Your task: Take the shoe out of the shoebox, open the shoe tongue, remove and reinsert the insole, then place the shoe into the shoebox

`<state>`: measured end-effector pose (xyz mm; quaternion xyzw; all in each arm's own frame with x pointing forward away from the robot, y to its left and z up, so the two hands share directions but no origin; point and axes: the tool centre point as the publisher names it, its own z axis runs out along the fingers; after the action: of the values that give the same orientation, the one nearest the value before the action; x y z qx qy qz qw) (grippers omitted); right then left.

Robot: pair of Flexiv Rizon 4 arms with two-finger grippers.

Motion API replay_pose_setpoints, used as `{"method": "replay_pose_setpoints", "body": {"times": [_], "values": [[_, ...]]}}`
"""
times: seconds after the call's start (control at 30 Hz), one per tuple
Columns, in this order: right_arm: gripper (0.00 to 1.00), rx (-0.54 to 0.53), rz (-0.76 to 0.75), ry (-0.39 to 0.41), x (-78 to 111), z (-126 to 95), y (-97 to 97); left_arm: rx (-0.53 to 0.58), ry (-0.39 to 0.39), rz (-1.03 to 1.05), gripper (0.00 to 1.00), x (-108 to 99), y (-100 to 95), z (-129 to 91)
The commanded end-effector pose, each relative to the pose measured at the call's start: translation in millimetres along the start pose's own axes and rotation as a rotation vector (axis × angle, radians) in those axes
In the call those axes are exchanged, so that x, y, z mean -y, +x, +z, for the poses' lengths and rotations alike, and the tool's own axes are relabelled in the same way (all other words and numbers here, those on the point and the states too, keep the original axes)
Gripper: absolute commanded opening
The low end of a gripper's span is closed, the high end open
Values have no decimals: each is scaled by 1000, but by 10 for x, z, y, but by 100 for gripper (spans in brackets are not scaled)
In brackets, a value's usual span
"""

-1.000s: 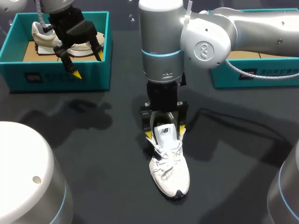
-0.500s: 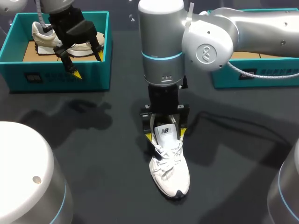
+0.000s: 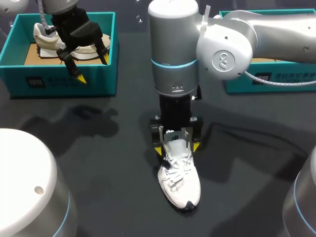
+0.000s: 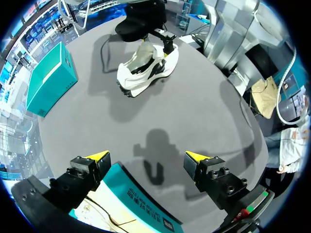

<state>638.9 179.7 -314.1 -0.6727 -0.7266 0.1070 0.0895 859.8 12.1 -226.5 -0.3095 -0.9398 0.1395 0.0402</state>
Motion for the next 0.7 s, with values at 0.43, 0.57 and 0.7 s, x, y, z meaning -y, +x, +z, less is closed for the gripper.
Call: {"method": "replay_pose_setpoints", "body": {"times": [0.43, 0.57, 0.7], "values": [[96, 23, -4, -49, 549, -18, 27, -2, -2, 0, 100, 0, -4, -2], [89, 41, -11, -55, 662, -27, 64, -2, -2, 0, 100, 0, -4, -2], [49, 64, -20, -61, 731, -56, 83, -2, -2, 0, 100, 0, -4, -2]]}}
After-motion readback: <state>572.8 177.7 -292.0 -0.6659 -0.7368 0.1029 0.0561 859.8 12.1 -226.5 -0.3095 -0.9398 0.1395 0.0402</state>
